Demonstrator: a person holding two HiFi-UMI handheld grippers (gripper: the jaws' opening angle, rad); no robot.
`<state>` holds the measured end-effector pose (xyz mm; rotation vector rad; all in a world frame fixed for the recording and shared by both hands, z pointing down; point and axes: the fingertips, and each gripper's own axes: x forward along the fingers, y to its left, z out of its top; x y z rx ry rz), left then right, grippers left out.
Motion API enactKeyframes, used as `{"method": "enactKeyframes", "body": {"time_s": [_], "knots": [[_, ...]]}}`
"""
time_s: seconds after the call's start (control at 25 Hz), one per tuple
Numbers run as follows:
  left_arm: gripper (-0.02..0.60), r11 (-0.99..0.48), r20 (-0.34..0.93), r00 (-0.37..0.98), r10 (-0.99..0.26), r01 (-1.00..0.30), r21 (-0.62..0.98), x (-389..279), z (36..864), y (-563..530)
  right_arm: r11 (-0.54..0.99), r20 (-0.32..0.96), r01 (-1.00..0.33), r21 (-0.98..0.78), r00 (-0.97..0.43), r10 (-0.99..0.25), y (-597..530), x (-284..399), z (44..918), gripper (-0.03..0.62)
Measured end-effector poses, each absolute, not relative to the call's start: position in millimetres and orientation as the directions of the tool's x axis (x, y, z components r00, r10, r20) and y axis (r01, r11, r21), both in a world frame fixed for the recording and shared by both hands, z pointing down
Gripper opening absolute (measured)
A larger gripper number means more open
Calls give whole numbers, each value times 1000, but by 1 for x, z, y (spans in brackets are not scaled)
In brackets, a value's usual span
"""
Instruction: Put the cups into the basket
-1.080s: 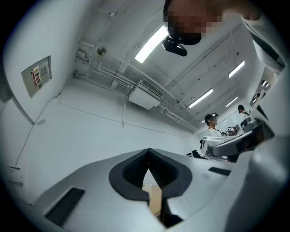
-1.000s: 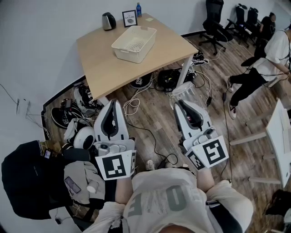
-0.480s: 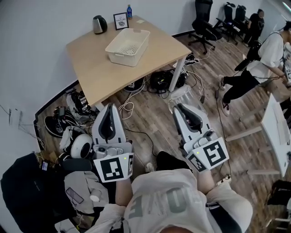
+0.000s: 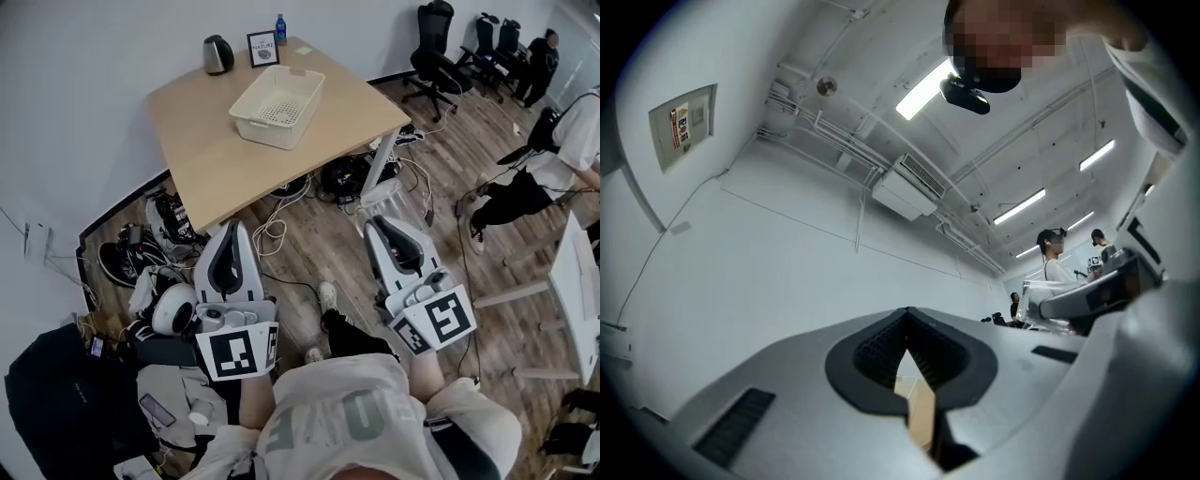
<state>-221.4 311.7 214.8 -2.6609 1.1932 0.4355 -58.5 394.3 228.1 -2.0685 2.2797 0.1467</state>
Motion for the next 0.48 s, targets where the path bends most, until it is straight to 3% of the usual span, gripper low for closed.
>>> {"method": "enactKeyframes", "body": {"time_s": [0.48], "knots": [[5,-605,-340,590,-732,-793,-76,-157,196,190,167,-100,-985,46,-171,-980,256,13,229,38]]}}
